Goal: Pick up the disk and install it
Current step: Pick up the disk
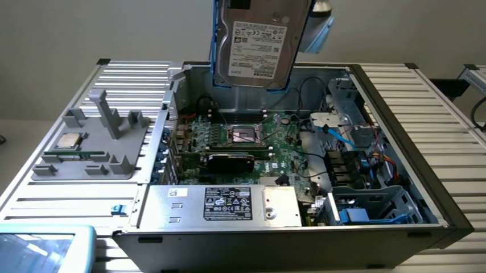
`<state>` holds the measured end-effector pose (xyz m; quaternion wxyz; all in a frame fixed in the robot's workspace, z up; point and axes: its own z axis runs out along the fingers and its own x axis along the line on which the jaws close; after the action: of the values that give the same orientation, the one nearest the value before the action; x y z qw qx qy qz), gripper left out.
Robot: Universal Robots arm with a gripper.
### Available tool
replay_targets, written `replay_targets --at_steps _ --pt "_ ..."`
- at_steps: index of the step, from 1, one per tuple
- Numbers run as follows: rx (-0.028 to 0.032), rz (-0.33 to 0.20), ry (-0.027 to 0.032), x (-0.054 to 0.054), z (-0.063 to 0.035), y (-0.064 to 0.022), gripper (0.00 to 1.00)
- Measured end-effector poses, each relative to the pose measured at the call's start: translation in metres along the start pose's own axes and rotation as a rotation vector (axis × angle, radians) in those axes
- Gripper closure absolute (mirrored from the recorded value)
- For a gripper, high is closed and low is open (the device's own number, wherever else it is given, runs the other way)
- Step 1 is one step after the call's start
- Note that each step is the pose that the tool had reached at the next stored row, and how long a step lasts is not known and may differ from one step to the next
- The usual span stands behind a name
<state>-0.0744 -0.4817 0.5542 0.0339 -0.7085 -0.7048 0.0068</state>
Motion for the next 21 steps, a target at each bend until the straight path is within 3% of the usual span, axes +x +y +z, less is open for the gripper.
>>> replay_targets --at_steps 21 --pt "0.0002 -0.001 0.023 -0.058 -0.0057 0.0592 0.63"
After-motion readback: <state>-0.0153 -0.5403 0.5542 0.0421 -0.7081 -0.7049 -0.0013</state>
